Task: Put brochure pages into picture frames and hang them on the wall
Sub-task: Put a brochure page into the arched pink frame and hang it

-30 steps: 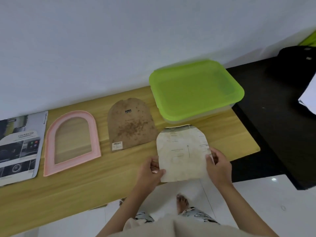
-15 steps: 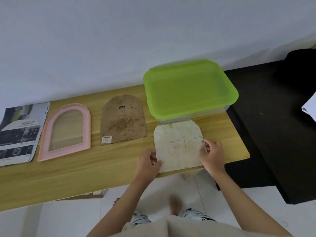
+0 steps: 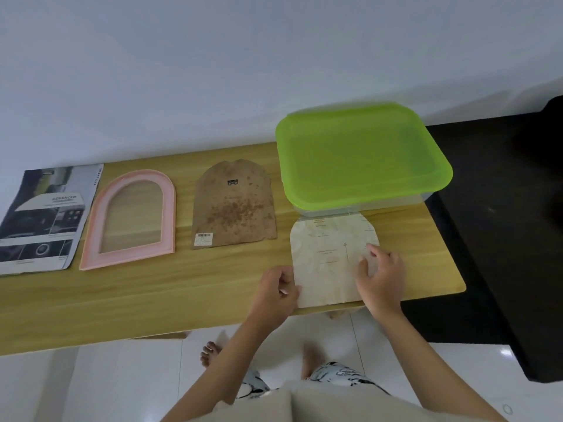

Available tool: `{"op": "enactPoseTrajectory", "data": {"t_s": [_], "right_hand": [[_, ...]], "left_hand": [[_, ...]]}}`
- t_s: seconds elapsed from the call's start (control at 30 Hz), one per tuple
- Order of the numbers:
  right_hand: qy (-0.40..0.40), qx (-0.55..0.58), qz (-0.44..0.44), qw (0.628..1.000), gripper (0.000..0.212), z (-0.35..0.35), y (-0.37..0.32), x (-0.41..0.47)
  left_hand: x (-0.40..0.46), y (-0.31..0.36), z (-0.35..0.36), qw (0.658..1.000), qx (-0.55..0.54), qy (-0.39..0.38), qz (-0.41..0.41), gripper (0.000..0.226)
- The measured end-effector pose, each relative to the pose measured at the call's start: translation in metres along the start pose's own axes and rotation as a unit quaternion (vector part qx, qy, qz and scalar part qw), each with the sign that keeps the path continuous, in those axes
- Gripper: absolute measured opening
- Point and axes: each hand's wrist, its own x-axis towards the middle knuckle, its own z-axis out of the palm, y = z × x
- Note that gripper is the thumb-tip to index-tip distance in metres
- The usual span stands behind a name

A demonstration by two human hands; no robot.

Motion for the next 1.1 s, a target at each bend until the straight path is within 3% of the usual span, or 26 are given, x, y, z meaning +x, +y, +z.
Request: {"op": "enactPoseTrajectory", "data": {"t_s": [0.23,0.67,0.87,1.1], "right_hand": [[-0.073,0.106,-0.102,0.986,0.031,0.053,-0.099,-0.012],[-0.252,0.220,-0.137,0.932,0.027,0.240,-0.366,-0.106],[-0.292,0.229,-0.119,0.921,0.028,0.315,-0.462,-0.147],[-0.293,0.139,-0.133,0.937,0.042,0.370,-0.511,-0.113]], "left_hand": [[-0.006,-0.039,-0.069,0.997,-0.009,0.077,-0.002,0.025],[-0.018,-0.183,-0.339,0.968,0.022,0.236,-0.079,0.025],[-0.024,-0.251,-0.447,0.943,0.070,0.290,-0.148,0.036],[-0.007,-0.291,-0.498,0.929,0.089,0.289,-0.214,0.061]]}}
